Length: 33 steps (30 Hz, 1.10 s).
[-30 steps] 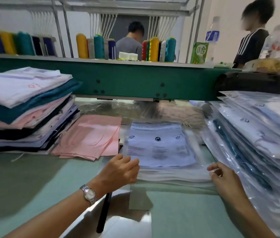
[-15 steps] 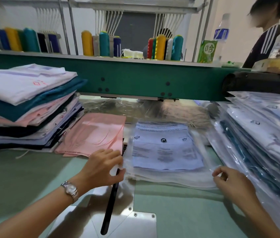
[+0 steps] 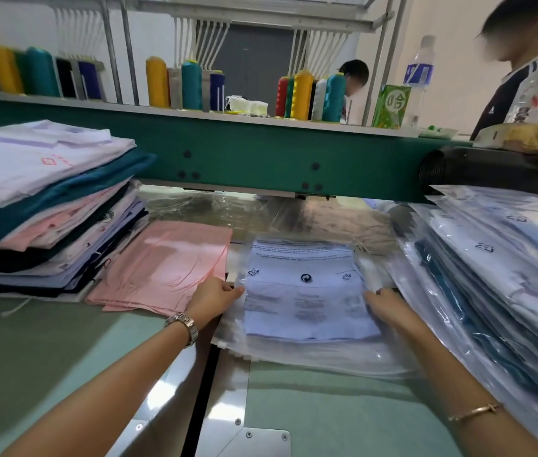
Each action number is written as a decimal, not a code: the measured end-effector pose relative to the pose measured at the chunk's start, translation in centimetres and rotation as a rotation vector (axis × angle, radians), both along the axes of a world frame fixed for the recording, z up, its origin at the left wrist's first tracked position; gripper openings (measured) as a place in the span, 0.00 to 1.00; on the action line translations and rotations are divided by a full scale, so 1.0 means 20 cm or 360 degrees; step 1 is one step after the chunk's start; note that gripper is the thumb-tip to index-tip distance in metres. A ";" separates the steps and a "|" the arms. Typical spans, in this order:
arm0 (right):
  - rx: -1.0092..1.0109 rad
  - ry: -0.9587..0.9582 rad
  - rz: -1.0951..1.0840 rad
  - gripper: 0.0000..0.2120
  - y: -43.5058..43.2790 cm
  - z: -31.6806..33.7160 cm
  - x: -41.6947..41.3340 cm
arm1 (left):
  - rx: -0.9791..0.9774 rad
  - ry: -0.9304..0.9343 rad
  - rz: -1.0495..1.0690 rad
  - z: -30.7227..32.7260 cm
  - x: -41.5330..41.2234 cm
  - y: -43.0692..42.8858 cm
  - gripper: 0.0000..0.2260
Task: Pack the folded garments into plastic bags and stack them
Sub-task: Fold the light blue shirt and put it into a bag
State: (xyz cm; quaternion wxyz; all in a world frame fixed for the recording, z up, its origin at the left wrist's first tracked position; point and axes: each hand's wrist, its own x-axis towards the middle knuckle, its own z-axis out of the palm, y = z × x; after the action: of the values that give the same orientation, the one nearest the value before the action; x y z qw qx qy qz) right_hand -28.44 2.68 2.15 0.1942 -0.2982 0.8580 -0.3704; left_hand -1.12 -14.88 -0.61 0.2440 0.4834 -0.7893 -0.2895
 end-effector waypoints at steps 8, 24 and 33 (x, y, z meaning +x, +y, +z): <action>-0.0454 -0.0577 -0.0365 0.07 -0.06 0.00 0.00 | 0.0507 0.0339 0.0075 0.01 -0.01 -0.03 0.18; -0.1088 -0.0490 -0.0405 0.05 -0.10 0.55 0.24 | 0.0676 0.1480 -0.0199 0.57 0.15 0.26 0.04; -0.1020 -0.0285 -0.0217 0.15 0.10 1.22 0.22 | 0.0678 0.2004 -0.0540 0.95 0.09 0.37 0.04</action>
State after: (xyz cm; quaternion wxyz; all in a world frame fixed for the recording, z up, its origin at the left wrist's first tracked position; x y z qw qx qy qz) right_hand -24.05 4.76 26.62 0.1399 -0.2524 0.6954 -0.6581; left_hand 0.60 -7.46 18.32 0.5073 0.1301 -0.4877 -0.6985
